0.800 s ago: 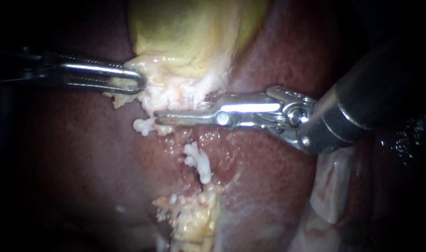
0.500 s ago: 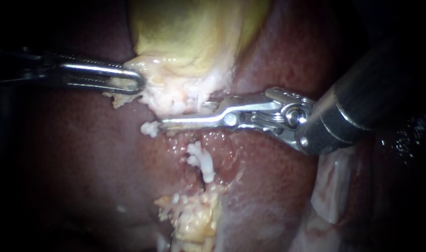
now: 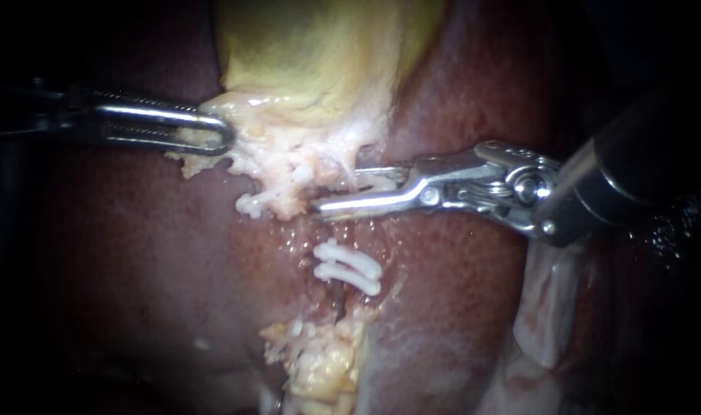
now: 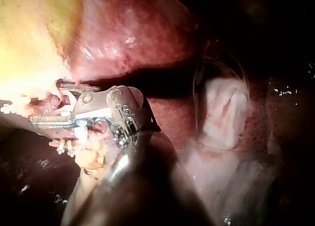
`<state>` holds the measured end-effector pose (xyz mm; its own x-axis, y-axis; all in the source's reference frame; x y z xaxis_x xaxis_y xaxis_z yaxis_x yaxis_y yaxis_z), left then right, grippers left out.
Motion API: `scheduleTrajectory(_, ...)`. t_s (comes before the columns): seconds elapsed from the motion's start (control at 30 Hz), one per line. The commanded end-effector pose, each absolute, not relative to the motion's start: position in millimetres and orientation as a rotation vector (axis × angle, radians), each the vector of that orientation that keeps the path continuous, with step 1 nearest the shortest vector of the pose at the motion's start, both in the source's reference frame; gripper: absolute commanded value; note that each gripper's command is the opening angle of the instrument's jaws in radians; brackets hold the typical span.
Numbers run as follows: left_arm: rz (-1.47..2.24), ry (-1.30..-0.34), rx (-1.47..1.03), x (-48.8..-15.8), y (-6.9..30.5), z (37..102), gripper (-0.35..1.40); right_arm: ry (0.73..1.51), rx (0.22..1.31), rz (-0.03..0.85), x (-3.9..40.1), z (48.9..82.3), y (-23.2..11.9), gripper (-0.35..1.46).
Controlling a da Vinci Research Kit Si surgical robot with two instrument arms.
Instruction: Clipping third clip right tube
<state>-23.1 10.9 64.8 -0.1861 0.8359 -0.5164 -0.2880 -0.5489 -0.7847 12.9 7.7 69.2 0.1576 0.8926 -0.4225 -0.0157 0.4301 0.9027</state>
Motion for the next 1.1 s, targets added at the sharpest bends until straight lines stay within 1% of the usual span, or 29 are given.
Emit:
scheduleTrajectory(0.03, 1.832, -0.690, -1.284, -23.1, 10.9, 64.8, -0.35, 1.242, 0.913, 0.803, 12.5, 69.4, 7.7, 0.48)
scheduleTrajectory(0.27, 1.832, -0.690, -1.284, -23.0, 10.9, 64.8, -0.35, 1.241, 0.918, 0.796, 10.3, 69.3, 7.6, 0.49)
scheduleTrajectory(0.6, 1.832, -0.691, -1.284, -22.9, 10.9, 64.8, -0.35, 1.241, 0.921, 0.792, 9.9, 69.0, 7.2, 0.49)
scheduleTrajectory(0.73, 1.832, -0.691, -1.284, -22.9, 10.9, 64.8, -0.35, 1.241, 0.919, 0.794, 10.3, 69.1, 7.3, 0.49)
scheduleTrajectory(0.9, 1.832, -0.691, -1.284, -22.9, 10.9, 64.8, -0.35, 1.242, 0.908, 0.800, 11.7, 69.7, 7.2, 0.49)
scheduleTrajectory(0.97, 1.832, -0.691, -1.284, -22.9, 10.9, 64.8, -0.35, 1.241, 0.917, 0.790, 12.3, 70.0, 7.0, 0.49)
scheduleTrajectory(1.1, 1.832, -0.691, -1.284, -22.9, 10.9, 64.8, -0.35, 1.240, 0.966, 0.735, 13.4, 70.5, 5.9, 0.49)
